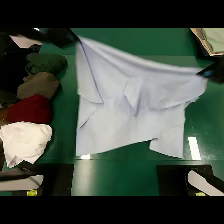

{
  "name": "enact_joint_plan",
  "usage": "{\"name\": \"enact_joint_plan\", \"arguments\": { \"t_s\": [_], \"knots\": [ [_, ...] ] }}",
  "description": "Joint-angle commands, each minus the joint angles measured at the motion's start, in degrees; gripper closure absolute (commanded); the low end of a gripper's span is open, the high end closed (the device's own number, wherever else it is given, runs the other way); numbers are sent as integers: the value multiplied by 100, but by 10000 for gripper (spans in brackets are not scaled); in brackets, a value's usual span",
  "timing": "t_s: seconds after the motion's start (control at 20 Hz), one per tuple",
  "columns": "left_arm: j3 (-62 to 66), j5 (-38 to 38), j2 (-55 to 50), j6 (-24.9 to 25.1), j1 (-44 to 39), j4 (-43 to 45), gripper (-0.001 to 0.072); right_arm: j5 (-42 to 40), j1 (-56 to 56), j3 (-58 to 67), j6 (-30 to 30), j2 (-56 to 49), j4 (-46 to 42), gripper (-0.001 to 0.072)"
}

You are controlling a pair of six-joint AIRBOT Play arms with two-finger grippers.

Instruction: Fold the shirts.

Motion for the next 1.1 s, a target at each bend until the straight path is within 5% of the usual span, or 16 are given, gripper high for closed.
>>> {"name": "enact_joint_plan", "arguments": {
  "t_s": [0.0, 0.3, 0.35, 0.4, 0.45, 0.65, 0.85, 0.9, 0.95, 1.05],
  "knots": [
    [-201, 197, -1609, -15, -2, 24, 686, -1126, 356, -953, -393, -1025, -90, 699],
    [-175, 1296, -2341, -114, 11, 247, 653, -2118, 365, -245, -549, -2531, 7, 695],
    [-101, 1250, -2337, -232, 55, 334, 654, -1987, 328, 20, -549, -2695, 7, 643],
    [-20, 1119, -2330, -330, 131, 345, 654, -1803, 273, 258, -549, -2806, 4, 478],
    [61, 925, -2312, -391, 229, 345, 654, -1615, 186, 461, -551, -2876, 2, 403],
    [299, 144, -2312, -691, 601, 177, 653, -1379, -133, 857, -636, -2754, 0, 403],
    [297, 640, -2328, -739, 538, 306, 652, -1193, -107, 857, -634, -2667, -7, 404],
    [269, 761, -2328, -726, 514, 302, 383, -1147, -44, 857, -634, -2677, 7, 404],
    [269, 828, -2352, -822, 490, 304, -13, -1134, 22, 855, -634, -2677, -31, 404],
    [271, 839, -2367, -863, 505, 426, 11, -1097, 129, 857, -636, -2675, -33, 407]
  ]
}}
